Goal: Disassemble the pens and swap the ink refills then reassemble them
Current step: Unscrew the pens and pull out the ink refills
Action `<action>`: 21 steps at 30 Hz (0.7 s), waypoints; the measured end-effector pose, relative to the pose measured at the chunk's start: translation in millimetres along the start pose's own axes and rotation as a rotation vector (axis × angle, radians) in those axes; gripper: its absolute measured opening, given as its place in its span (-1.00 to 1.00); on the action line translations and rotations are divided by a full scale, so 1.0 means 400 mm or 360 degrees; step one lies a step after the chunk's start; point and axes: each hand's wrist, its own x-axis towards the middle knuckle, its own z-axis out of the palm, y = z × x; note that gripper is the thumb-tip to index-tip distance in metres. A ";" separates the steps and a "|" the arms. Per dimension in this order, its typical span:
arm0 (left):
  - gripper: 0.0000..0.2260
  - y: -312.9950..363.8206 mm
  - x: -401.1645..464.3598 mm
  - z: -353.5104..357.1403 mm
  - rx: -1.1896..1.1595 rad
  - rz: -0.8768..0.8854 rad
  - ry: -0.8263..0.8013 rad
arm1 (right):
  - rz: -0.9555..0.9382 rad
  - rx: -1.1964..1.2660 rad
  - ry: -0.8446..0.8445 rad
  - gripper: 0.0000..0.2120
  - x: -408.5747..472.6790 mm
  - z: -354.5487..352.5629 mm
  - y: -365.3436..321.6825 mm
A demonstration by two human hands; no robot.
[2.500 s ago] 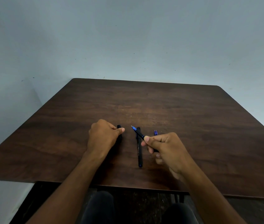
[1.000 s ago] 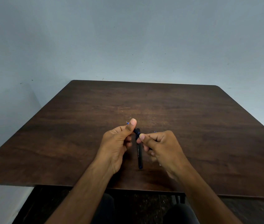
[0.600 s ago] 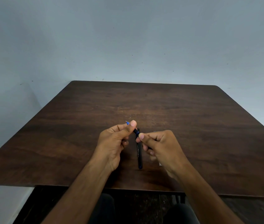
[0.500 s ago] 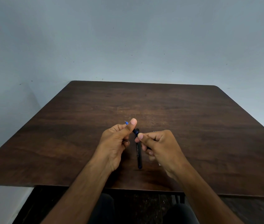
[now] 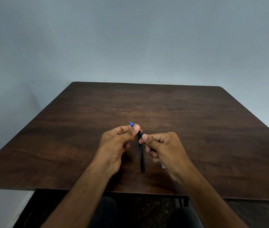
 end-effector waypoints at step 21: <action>-0.73 0.003 0.007 0.000 -0.0097 -0.0047 0.0051 | 0.0030 0.0076 0.0008 -0.77 0.001 0.007 -0.001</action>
